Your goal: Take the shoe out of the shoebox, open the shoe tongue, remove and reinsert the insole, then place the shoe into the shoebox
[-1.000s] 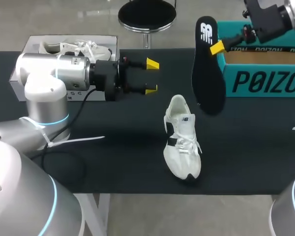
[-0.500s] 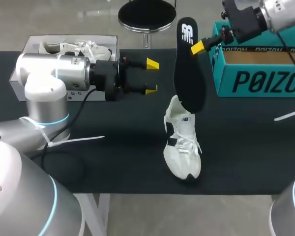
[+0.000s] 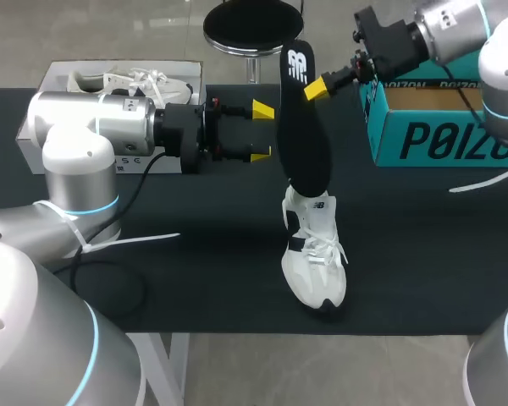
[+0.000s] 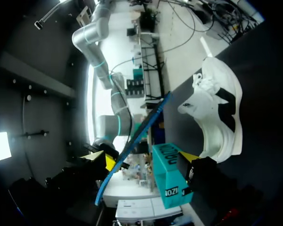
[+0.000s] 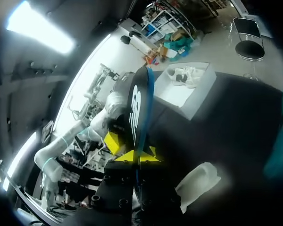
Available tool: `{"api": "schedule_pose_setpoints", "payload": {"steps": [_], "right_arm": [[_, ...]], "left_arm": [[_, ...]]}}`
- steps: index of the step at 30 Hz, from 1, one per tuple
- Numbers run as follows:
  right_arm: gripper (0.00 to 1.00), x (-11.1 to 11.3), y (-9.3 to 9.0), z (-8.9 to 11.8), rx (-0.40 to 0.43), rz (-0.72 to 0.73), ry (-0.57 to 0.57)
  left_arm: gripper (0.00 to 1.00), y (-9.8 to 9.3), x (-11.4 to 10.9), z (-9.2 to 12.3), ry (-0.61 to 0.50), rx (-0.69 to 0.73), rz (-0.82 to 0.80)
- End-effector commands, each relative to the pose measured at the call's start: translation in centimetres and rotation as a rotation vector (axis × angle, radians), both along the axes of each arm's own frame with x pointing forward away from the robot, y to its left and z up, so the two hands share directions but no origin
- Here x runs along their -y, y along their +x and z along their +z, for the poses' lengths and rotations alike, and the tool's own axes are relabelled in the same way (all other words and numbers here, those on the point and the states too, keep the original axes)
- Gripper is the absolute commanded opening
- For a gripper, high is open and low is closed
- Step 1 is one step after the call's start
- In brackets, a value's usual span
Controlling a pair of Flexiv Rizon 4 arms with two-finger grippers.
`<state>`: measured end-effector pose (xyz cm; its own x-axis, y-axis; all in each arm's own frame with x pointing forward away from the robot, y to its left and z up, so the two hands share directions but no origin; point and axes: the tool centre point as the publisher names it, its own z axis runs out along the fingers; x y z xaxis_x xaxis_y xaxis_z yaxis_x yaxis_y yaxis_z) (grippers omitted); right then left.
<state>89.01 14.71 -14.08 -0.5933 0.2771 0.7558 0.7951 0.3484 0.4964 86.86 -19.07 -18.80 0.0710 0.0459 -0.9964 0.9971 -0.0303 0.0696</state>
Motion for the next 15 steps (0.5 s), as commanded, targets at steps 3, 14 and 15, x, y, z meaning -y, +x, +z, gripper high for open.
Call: {"api": "schedule_pose_setpoints", "payload": {"steps": [3,14,15], "right_arm": [[0.0,-1.6,1.9,-0.1,-0.047,0.08,-0.022],[0.0,-2.8,2.4,0.2,-0.034,0.093,-0.017],[0.0,-2.8,2.4,0.2,-0.033,0.093,-0.017]], "left_arm": [[1.0,0.0,0.2,-0.1,-0.001,0.002,0.004],[1.0,0.0,0.2,-0.1,-0.001,0.002,0.004],[1.0,0.0,0.2,-0.1,-0.001,0.002,0.004]]}}
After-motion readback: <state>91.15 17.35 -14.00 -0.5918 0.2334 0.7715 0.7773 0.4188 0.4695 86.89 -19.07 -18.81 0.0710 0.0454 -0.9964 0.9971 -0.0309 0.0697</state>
